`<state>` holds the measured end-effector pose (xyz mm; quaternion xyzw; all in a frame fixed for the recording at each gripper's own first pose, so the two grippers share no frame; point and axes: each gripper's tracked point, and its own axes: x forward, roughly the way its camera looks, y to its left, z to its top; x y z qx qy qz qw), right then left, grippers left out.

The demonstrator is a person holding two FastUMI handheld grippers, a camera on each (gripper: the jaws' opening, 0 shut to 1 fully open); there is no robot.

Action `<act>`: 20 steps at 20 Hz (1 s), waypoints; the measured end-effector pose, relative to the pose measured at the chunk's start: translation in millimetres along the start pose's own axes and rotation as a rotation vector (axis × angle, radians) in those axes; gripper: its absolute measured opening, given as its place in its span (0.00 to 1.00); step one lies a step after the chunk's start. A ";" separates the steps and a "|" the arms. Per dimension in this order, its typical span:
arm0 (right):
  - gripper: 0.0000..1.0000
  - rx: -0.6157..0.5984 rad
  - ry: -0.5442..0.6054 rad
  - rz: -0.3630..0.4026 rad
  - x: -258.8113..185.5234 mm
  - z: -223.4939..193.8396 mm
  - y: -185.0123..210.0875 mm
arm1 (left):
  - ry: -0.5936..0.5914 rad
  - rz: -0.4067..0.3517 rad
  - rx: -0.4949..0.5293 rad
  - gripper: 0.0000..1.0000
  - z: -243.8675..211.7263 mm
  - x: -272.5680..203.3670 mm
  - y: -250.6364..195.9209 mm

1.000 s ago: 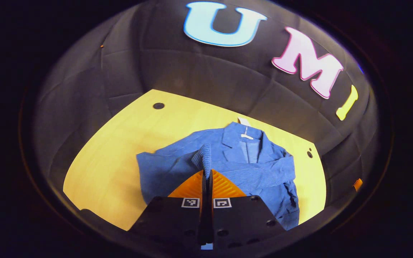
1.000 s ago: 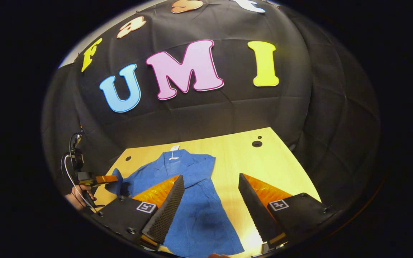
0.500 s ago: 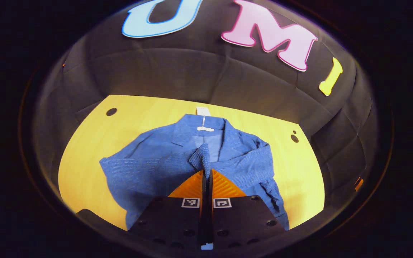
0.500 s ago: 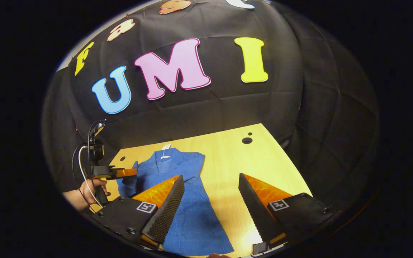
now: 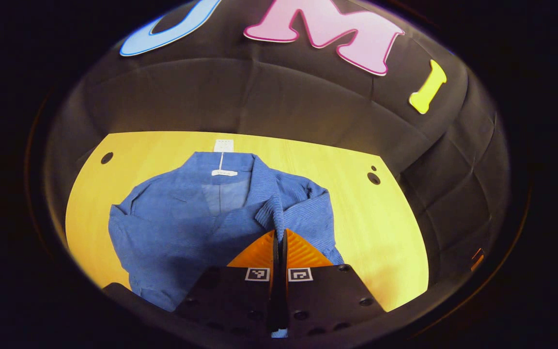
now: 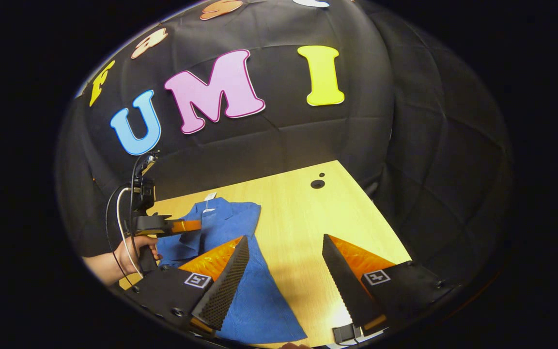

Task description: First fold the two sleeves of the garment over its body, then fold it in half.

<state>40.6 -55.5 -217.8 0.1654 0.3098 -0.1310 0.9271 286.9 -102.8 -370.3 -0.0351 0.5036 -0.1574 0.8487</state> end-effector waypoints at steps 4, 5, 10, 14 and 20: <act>0.98 0.016 0.012 -0.019 -3.2 -2.7 -6.0 | 0.047 0.019 0.036 0.00 -2.9 21.6 -4.6; 0.98 0.023 0.015 -0.022 -5.6 -4.8 -6.6 | 0.068 0.033 0.051 0.00 -6.0 27.7 -4.0; 0.98 0.040 0.013 -0.056 -8.1 -8.3 -20.7 | 0.162 0.105 0.128 0.00 -19.7 54.0 -6.8; 0.98 0.051 0.030 -0.083 -11.3 -18.0 -34.3 | 0.207 0.190 0.239 0.01 -22.8 77.3 -8.2; 0.98 0.061 0.051 -0.098 -14.5 -25.6 -47.7 | 0.147 0.122 0.222 0.54 -14.3 79.4 -46.1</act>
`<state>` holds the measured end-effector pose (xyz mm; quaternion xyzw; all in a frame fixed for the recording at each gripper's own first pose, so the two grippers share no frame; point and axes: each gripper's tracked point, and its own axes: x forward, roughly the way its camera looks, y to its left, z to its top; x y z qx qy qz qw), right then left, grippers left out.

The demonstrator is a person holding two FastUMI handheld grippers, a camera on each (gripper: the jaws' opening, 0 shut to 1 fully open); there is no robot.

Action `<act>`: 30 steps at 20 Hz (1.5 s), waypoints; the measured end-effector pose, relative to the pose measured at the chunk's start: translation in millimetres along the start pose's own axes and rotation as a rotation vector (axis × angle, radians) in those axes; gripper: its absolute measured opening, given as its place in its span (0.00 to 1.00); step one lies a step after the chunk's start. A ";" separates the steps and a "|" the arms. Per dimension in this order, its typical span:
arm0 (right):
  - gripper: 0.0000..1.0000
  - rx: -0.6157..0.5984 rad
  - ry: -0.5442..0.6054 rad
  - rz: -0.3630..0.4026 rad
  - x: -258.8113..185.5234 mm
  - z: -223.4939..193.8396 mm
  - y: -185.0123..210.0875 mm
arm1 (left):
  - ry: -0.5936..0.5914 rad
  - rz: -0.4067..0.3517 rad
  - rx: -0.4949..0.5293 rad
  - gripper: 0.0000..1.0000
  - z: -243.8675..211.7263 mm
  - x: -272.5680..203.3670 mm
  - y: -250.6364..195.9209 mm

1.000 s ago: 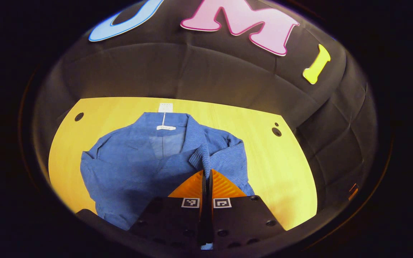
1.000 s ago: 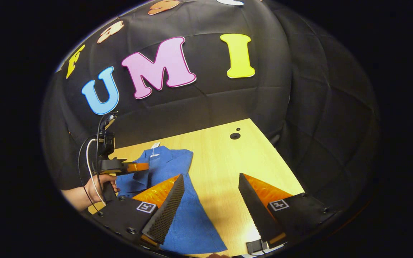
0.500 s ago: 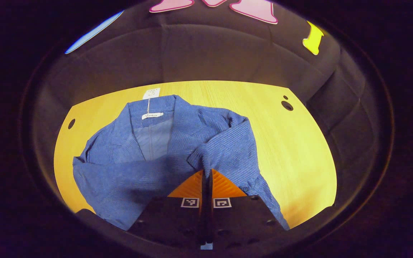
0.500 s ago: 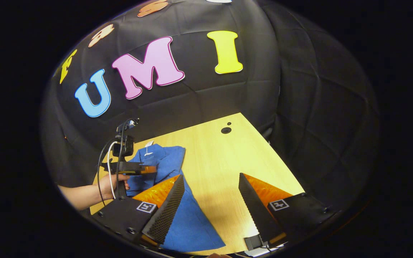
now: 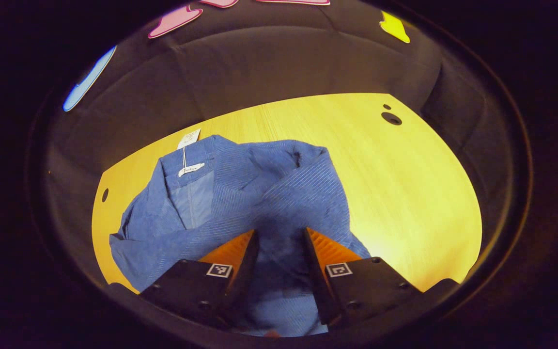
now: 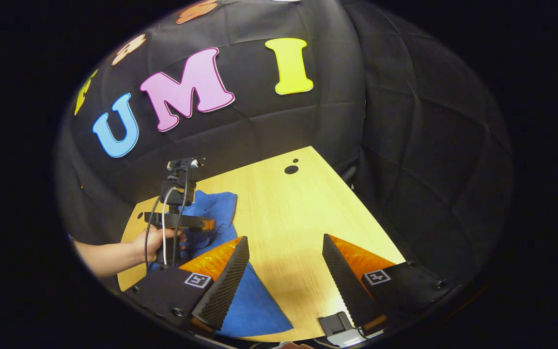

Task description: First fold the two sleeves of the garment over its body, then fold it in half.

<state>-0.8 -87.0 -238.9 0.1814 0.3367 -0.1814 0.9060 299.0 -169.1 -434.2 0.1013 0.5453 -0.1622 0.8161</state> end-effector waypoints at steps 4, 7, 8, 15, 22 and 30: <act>0.98 0.009 0.009 0.001 1.2 -2.1 1.1 | -0.089 -0.171 -0.004 0.74 17.7 -21.6 -46.5; 0.98 0.007 0.009 0.004 0.4 -2.8 6.1 | -0.174 -0.275 -0.015 0.78 28.6 -53.4 -71.9; 0.98 0.006 0.011 0.005 0.8 -5.3 8.2 | -0.193 -0.290 -0.008 0.79 29.7 -62.8 -71.9; 0.98 0.002 0.026 0.012 -4.2 -20.8 33.1 | -0.316 -0.219 0.022 0.84 5.7 -135.7 -6.2; 0.98 -0.037 0.080 0.031 -13.1 -56.8 44.9 | -0.319 -0.194 -0.072 0.83 -51.4 -184.1 49.1; 0.98 -0.206 0.192 0.154 3.4 -108.4 68.5 | -0.244 -0.052 -0.211 0.83 -158.4 -210.8 124.4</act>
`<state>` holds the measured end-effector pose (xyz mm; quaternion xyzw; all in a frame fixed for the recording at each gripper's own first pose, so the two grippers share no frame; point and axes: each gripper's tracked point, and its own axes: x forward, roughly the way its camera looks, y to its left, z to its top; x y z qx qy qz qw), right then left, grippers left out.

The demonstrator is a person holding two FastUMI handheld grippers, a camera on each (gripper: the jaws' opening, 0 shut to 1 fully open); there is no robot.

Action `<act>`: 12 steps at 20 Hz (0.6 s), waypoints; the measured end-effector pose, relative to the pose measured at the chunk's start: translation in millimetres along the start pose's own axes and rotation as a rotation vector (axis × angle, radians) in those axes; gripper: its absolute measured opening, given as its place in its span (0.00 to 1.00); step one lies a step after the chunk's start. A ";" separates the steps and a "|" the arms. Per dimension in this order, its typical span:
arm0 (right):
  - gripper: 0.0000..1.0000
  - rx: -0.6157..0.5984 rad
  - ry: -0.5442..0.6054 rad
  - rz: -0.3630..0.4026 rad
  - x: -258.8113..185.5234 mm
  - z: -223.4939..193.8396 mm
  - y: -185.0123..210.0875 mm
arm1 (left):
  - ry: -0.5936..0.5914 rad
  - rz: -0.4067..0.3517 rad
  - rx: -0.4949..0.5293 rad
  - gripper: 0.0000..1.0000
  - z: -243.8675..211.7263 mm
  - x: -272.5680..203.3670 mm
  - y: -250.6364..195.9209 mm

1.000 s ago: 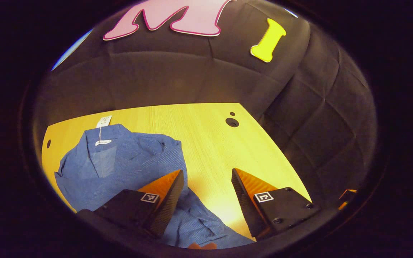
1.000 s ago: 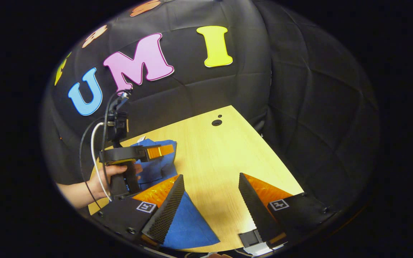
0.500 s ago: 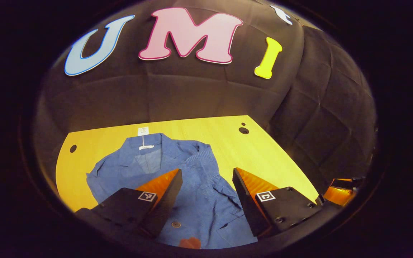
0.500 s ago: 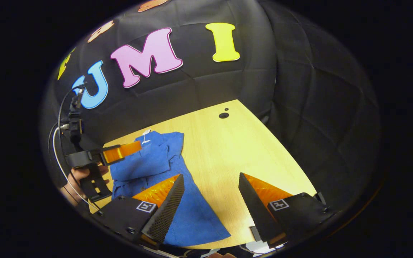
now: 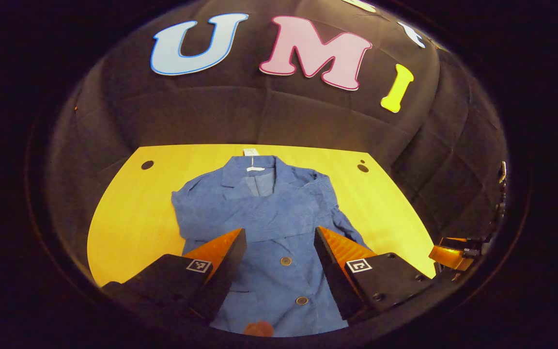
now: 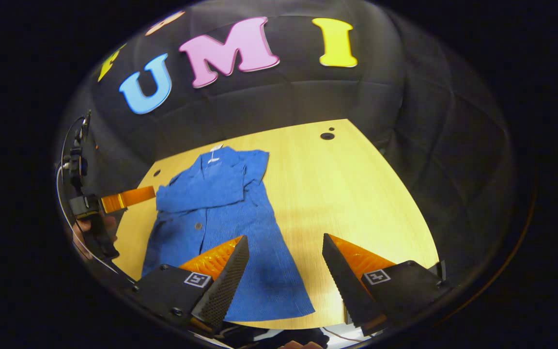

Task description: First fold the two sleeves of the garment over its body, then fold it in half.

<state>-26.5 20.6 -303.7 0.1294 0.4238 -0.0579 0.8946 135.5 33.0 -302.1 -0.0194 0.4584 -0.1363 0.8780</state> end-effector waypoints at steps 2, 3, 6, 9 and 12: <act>0.99 -0.068 0.051 0.042 12.5 -21.2 5.0 | 0.032 0.026 -0.059 0.84 -31.9 -13.4 20.5; 0.99 -0.097 0.079 0.051 17.6 -30.6 3.9 | 0.057 0.044 -0.091 0.84 -49.0 -19.5 28.1; 0.99 -0.117 0.160 0.065 30.3 -55.8 -2.8 | 0.127 0.132 -0.143 0.84 -98.8 -34.0 66.8; 0.99 -0.090 0.199 0.090 43.7 -65.2 7.8 | 0.213 0.198 -0.183 0.84 -149.9 -46.7 97.3; 0.99 -0.116 0.222 0.097 38.9 -74.6 3.4 | 0.298 0.229 -0.211 0.84 -184.4 -51.6 110.0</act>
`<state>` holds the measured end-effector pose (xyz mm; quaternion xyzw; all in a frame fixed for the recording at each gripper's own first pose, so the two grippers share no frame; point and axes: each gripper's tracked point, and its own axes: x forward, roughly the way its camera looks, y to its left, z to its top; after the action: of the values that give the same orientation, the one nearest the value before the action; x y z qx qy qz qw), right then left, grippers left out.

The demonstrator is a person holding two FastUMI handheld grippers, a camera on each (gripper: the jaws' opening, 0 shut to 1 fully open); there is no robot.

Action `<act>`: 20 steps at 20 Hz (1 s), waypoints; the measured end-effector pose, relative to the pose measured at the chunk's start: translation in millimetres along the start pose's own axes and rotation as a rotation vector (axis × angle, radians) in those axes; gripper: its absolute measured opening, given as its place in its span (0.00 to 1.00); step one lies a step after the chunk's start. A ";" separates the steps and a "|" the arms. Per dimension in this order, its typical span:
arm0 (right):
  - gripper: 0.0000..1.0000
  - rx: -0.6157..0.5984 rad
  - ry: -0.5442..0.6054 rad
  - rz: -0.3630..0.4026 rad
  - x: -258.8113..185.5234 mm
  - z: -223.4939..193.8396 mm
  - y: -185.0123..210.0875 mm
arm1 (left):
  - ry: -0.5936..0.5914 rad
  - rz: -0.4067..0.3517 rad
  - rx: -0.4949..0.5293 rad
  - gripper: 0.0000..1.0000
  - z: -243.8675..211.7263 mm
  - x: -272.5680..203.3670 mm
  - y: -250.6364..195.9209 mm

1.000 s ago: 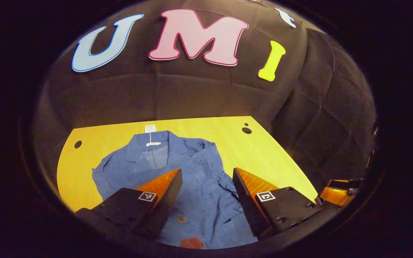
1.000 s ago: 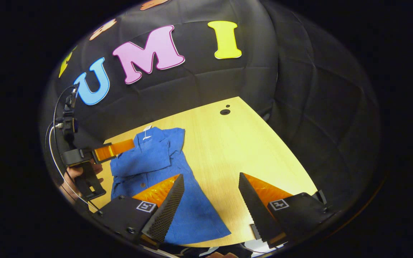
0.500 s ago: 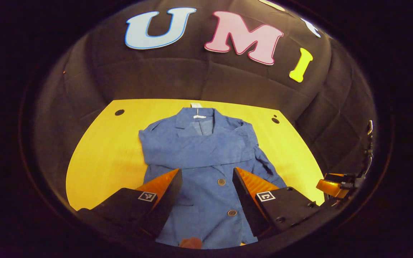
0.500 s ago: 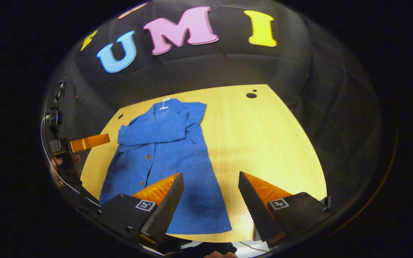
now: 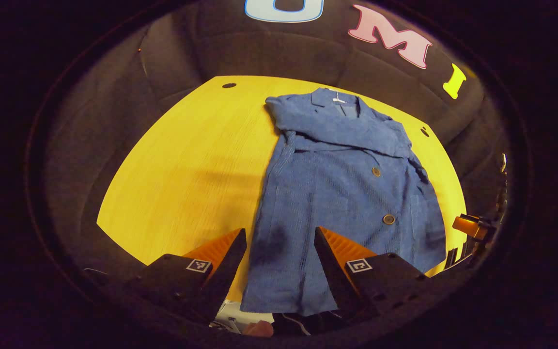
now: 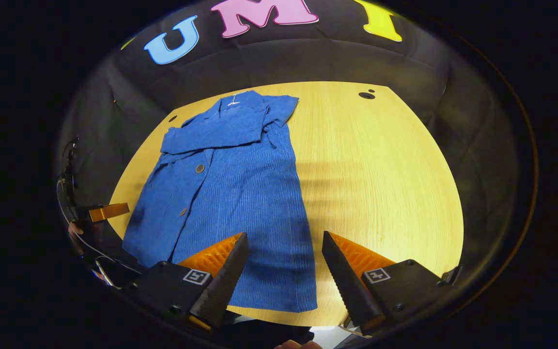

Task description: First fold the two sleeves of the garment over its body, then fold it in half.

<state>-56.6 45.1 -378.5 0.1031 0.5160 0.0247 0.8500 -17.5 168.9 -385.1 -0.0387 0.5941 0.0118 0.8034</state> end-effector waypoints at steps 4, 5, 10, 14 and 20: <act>0.99 -0.013 0.043 0.000 4.0 -17.0 2.2 | 0.100 0.028 -0.013 0.84 -31.6 13.4 8.7; 0.99 -0.007 0.054 -0.002 4.6 -21.3 2.7 | 0.120 0.033 -0.012 0.84 -38.0 14.6 11.1; 0.99 0.010 0.104 -0.016 3.3 -40.0 2.4 | 0.206 0.045 -0.002 0.84 -61.1 18.5 17.3; 0.99 0.012 0.156 -0.054 5.4 -51.9 -4.6 | 0.226 0.048 0.002 0.84 -61.3 18.3 17.1; 0.99 0.024 0.216 -0.085 5.0 -67.4 -11.1 | 0.264 0.037 0.020 0.84 -70.4 14.7 2.7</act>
<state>-114.5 45.1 -415.1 0.0882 0.6086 -0.0066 0.7885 -80.5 165.8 -419.7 -0.0208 0.6954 0.0153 0.7181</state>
